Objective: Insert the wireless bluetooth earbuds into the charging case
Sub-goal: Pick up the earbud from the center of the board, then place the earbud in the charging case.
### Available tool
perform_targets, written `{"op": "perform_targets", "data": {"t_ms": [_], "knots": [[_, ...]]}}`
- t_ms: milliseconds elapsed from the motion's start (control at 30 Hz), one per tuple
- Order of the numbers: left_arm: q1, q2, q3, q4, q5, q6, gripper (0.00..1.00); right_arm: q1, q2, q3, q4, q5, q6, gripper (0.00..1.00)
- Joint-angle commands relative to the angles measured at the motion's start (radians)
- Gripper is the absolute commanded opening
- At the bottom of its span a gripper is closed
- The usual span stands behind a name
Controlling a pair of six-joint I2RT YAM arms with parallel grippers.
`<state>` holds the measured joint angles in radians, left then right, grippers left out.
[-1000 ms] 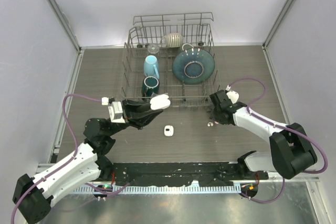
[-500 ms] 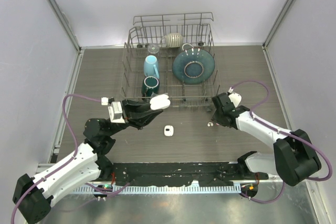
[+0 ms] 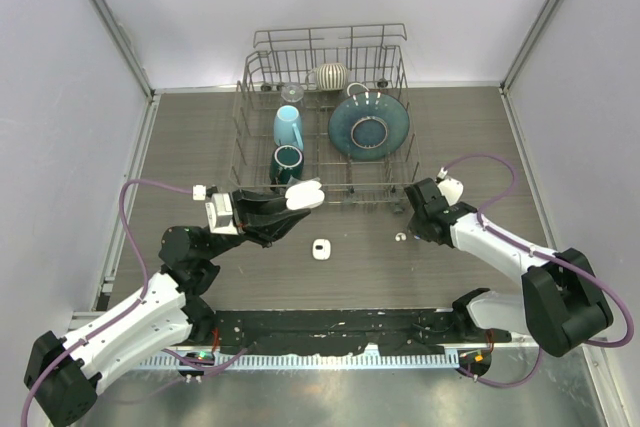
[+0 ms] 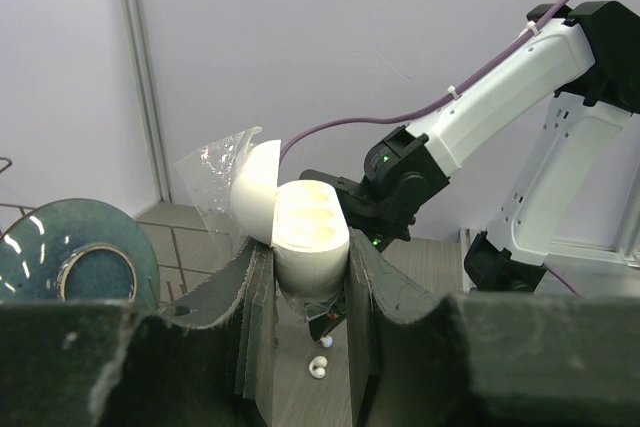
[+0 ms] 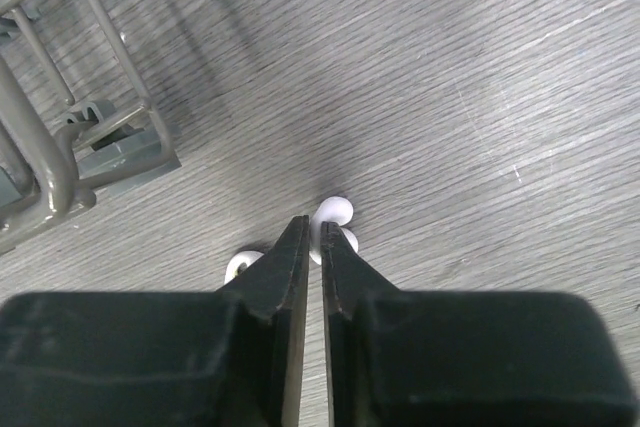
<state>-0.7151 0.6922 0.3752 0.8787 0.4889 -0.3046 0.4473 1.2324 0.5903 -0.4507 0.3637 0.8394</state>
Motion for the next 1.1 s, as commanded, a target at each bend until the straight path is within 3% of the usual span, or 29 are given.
{"op": "perform_targets", "data": {"t_ms": [0,100,367,667,900,1067], "knots": [[-0.003,-0.002,-0.001,0.060,-0.013,-0.001,0.00,-0.004,-0.010,-0.018,-0.066,0.021,-0.016,0.09],[-0.003,-0.002,-0.001,0.059,-0.010,-0.001,0.00,-0.004,-0.014,-0.007,-0.078,0.023,-0.029,0.01],[-0.003,-0.008,0.001,0.051,-0.009,-0.001,0.00,-0.004,-0.056,0.028,-0.131,0.032,-0.068,0.01],[-0.003,-0.010,0.004,0.043,-0.004,0.001,0.00,-0.004,-0.144,0.049,-0.138,-0.071,-0.098,0.01],[-0.003,-0.006,0.014,0.022,0.027,0.007,0.00,-0.004,-0.307,0.206,-0.163,-0.340,-0.226,0.01],[-0.003,0.009,0.033,-0.003,0.069,0.013,0.00,-0.004,-0.321,0.431,-0.212,-0.671,-0.339,0.01]]}}
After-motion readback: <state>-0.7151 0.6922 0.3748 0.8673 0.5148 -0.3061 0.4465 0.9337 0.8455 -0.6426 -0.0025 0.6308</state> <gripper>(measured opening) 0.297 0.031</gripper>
